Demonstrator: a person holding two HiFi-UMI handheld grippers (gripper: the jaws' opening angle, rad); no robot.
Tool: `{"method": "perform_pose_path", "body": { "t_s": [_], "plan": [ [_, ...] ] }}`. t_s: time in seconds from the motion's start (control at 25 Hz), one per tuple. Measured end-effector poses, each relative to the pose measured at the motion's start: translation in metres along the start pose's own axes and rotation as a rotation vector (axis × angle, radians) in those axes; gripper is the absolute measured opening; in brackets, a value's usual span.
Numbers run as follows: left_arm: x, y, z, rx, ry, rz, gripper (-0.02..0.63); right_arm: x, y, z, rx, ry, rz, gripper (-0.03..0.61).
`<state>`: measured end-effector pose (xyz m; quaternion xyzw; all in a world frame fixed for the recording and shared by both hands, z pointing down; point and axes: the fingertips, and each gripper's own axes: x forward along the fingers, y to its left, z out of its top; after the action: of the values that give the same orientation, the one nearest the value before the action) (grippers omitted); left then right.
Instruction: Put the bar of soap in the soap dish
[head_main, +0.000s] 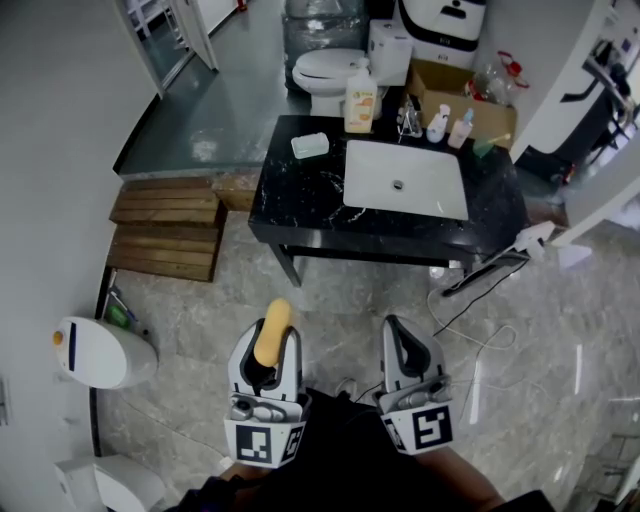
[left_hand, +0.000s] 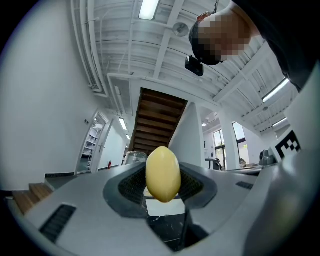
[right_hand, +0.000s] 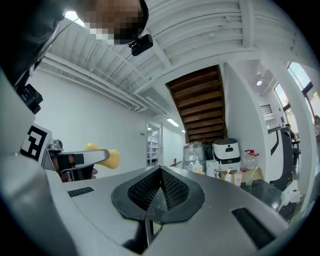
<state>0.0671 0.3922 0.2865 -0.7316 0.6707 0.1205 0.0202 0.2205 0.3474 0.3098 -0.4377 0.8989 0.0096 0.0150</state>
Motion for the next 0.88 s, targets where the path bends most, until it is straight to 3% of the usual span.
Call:
{"method": "perform_pose_path", "body": {
  "t_s": [0.48, 0.88],
  "plan": [
    [0.014, -0.016, -0.016, 0.019, 0.029, -0.003, 0.155, -0.01, -0.027, -0.016, 0.03, 0.011, -0.038, 0.006],
    [0.089, 0.001, -0.038, 0.0, 0.026, -0.079, 0.155, 0.054, -0.054, -0.026, 0.006, 0.034, -0.067, 0.006]
  ]
}}
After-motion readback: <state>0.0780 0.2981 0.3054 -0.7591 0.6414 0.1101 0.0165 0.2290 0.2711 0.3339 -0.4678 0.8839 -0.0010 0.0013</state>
